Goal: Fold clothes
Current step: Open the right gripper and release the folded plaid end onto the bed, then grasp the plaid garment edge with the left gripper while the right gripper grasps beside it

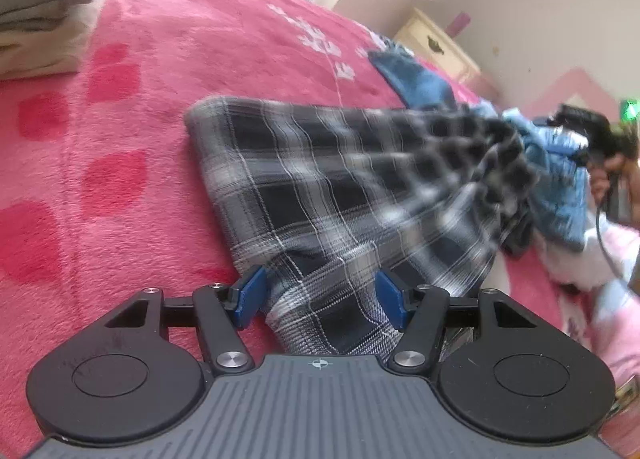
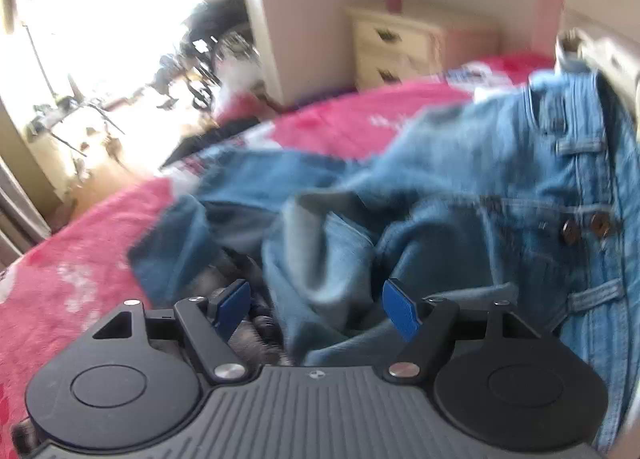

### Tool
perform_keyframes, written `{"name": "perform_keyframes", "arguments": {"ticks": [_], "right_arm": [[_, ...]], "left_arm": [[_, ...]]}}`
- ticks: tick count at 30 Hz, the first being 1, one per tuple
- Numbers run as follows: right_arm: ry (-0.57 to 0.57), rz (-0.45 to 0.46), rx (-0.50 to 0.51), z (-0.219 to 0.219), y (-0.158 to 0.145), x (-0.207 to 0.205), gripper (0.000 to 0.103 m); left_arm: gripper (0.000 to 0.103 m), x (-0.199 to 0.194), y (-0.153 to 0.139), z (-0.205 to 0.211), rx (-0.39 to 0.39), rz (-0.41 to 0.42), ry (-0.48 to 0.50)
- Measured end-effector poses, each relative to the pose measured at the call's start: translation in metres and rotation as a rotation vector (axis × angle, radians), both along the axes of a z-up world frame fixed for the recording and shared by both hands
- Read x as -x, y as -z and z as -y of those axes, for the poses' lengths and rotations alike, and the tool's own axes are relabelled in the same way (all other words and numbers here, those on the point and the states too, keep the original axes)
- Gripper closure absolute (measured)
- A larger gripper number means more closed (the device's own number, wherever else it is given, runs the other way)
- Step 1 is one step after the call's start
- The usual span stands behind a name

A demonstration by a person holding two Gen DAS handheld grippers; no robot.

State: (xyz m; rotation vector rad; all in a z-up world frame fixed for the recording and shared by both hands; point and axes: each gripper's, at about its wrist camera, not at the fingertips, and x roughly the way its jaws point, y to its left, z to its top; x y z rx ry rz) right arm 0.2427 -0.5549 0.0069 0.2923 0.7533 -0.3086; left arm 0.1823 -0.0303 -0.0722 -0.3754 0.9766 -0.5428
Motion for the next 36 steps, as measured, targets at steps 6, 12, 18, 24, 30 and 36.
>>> {"name": "perform_keyframes", "arguments": {"ticks": [6,12,18,24,30,36], "right_arm": [[-0.312,0.120,0.039,-0.104,-0.023,0.066,0.027],[-0.810,-0.011,0.210,-0.277,0.026,0.143,0.027],[-1.035,-0.015,0.450,-0.384,0.088,0.189,0.027],[-1.076,-0.052,0.661,-0.421,0.130,0.190,0.037],[-1.033,-0.050,0.766,-0.413,0.138,0.188,0.044],[-1.049,-0.038,0.861,-0.426,0.152,0.189,0.051]], "left_arm": [[0.043,-0.001,-0.001,-0.028,0.050,-0.020,-0.067],[0.043,-0.003,0.003,-0.038,0.056,-0.039,-0.098],[0.043,-0.008,0.007,-0.040,0.082,-0.056,-0.112],[0.046,-0.018,0.014,-0.038,0.089,-0.069,-0.125],[0.048,-0.044,0.024,-0.026,0.069,-0.046,-0.147],[0.066,-0.066,0.030,-0.022,0.084,-0.038,-0.174]]}}
